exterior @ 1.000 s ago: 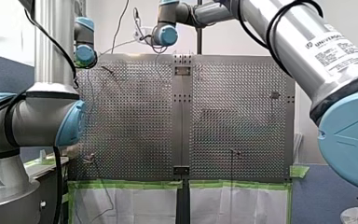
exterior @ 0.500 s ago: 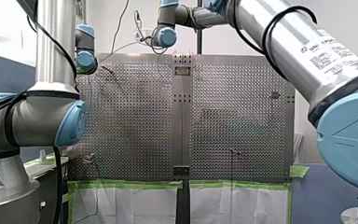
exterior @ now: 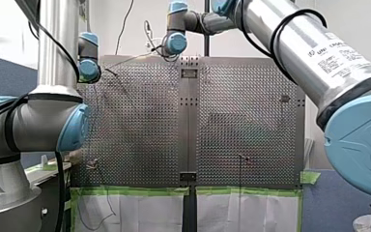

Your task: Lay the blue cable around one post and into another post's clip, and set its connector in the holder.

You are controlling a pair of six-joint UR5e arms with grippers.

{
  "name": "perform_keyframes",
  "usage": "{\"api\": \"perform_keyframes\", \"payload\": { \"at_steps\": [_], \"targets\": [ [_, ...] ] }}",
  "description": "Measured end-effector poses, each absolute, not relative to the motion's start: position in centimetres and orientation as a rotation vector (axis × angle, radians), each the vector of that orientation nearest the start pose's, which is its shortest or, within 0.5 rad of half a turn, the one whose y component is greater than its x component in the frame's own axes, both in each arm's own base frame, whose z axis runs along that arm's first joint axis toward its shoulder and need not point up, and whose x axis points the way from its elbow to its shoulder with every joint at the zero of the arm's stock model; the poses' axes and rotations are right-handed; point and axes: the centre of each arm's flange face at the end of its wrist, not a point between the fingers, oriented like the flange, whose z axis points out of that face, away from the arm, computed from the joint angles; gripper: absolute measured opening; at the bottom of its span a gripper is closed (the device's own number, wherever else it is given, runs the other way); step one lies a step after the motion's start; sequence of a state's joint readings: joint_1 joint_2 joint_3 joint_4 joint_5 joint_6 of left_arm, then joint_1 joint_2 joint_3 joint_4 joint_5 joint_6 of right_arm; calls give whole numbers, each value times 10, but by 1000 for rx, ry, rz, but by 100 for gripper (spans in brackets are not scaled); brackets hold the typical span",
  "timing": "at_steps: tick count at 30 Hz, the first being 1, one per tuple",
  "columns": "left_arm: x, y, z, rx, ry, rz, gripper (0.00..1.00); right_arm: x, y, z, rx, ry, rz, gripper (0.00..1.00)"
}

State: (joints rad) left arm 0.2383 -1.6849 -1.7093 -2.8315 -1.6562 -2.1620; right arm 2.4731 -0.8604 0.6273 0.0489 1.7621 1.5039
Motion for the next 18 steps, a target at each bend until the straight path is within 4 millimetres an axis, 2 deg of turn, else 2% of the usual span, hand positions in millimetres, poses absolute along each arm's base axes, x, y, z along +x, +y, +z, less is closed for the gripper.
{"api": "perform_keyframes", "payload": {
  "at_steps": [6,18],
  "targets": [
    [555,1,372,-674,1393,-233,100,671,-401,472,1551,-714,1759,0],
    [558,2,370,-702,1374,-289,100,642,-431,420,1554,-850,1595,0]
  ]
}}
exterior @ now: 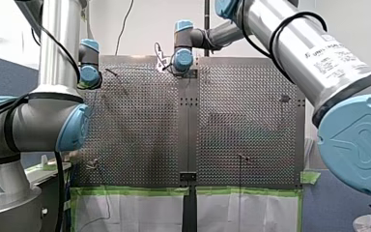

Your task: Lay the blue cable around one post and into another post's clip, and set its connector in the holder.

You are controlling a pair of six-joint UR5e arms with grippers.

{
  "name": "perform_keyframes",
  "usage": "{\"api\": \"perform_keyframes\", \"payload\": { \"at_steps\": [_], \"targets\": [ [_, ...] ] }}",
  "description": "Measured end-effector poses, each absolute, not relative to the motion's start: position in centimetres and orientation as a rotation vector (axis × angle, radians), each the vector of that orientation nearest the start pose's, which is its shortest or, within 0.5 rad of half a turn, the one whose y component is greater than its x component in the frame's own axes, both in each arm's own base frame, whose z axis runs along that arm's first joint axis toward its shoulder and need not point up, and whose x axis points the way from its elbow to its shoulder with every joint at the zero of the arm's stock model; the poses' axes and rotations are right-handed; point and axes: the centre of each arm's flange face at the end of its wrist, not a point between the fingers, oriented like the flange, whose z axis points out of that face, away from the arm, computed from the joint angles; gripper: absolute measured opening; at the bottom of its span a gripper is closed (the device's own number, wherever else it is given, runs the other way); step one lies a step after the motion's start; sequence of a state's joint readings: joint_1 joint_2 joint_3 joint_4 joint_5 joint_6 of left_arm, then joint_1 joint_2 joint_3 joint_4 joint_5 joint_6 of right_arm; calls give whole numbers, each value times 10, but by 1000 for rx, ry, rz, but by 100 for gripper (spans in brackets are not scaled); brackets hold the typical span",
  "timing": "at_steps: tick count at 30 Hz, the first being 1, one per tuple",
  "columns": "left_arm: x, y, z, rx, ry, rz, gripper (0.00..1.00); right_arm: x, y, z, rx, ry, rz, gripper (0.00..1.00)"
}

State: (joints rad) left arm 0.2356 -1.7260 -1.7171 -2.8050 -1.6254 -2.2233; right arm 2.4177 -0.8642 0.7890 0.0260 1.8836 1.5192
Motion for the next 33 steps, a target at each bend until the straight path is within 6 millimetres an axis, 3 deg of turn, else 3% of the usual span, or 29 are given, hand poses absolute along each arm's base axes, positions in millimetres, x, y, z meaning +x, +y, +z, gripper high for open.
{"api": "perform_keyframes", "payload": {
  "at_steps": [6,14,33],
  "targets": [
    [558,2,370,-703,1374,-304,100,626,-447,409,1492,-917,1566,0],
    [558,1,369,-703,1375,-311,100,603,-461,409,1388,-1009,1566,0],
    [559,2,370,-706,1371,-318,100,553,-494,342,1158,-1241,1494,0]
  ]
}}
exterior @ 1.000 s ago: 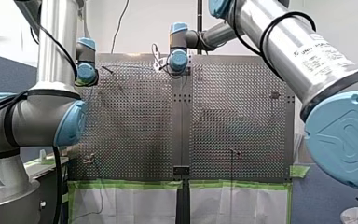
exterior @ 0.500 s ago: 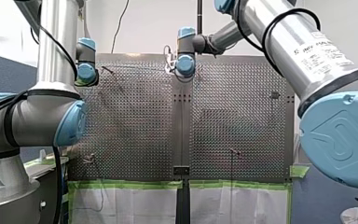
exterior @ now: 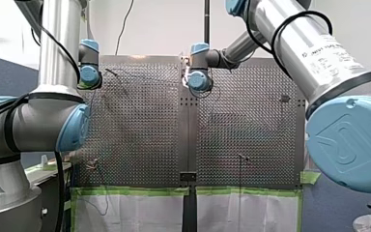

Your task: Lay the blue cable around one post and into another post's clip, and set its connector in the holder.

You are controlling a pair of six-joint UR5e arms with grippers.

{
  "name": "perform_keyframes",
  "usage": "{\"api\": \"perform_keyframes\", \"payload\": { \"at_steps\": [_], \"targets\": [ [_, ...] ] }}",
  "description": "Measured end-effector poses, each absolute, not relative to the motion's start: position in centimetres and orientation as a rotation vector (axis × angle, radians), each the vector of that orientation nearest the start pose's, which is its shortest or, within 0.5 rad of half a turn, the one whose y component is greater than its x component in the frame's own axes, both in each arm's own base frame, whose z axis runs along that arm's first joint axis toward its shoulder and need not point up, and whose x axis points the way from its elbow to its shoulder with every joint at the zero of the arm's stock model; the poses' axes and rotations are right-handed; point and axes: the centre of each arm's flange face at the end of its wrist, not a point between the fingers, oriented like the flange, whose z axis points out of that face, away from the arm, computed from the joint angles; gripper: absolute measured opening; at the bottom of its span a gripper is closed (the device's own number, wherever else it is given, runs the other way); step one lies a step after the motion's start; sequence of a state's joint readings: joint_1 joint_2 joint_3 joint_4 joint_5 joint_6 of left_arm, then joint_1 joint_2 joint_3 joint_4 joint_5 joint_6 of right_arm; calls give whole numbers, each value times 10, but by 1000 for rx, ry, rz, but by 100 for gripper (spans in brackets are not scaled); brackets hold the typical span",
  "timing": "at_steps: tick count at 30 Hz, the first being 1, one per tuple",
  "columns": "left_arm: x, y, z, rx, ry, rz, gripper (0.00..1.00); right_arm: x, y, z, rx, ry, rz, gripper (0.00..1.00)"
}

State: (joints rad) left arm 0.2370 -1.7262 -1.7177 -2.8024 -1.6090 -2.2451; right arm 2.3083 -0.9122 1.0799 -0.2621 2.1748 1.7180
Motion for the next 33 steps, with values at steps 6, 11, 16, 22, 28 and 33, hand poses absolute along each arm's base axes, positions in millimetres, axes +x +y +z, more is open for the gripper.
{"api": "perform_keyframes", "payload": {
  "at_steps": [6,11,16,22,28,33],
  "targets": [
    [560,1,370,-702,1367,-340,100,535,-503,319,1108,-1270,1437,0],
    [560,0,371,-700,1366,-343,100,524,-507,300,1084,-1285,1419,0],
    [560,1,371,-699,1366,-341,100,504,-519,280,1047,-1313,1409,0],
    [560,1,371,-697,1367,-336,100,483,-528,259,1013,-1339,1402,0],
    [560,1,371,-696,1367,-335,100,462,-537,240,973,-1367,1393,0],
    [560,0,371,-694,1368,-337,100,439,-544,221,937,-1388,1377,0]
  ]
}}
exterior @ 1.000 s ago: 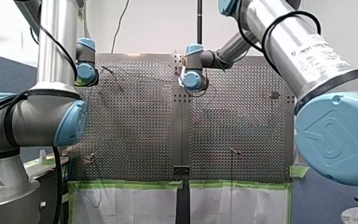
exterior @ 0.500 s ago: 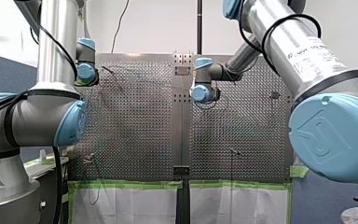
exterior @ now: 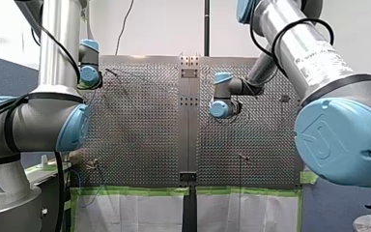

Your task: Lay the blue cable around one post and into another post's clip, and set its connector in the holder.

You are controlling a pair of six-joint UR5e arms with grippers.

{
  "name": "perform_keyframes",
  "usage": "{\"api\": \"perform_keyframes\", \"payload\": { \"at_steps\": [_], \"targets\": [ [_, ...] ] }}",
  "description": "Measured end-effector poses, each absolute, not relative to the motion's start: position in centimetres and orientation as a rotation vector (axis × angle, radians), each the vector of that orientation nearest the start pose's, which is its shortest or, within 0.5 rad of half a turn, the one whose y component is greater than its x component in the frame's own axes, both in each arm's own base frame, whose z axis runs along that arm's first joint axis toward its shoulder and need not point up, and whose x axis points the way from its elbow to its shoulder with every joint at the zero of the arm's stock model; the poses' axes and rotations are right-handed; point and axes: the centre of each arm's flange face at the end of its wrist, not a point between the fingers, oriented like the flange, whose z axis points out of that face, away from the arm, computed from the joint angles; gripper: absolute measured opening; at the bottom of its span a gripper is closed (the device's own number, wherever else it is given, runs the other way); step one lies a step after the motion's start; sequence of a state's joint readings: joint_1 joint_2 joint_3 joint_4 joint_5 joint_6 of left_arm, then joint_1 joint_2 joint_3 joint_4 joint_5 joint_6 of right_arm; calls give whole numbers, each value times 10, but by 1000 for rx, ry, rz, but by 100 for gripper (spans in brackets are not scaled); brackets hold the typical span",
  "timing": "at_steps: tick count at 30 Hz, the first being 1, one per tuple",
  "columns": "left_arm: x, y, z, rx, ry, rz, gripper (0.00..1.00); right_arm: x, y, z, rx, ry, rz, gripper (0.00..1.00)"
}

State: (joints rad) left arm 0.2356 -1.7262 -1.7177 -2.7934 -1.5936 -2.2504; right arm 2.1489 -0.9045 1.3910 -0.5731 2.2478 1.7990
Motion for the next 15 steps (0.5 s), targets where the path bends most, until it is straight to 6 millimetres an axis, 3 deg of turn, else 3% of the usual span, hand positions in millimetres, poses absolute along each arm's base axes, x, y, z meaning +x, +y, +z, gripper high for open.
{"api": "perform_keyframes", "payload": {
  "at_steps": [15],
  "targets": [
    [560,-2,371,-692,1370,-337,100,380,-553,172,863,-1421,1309,0]
  ]
}}
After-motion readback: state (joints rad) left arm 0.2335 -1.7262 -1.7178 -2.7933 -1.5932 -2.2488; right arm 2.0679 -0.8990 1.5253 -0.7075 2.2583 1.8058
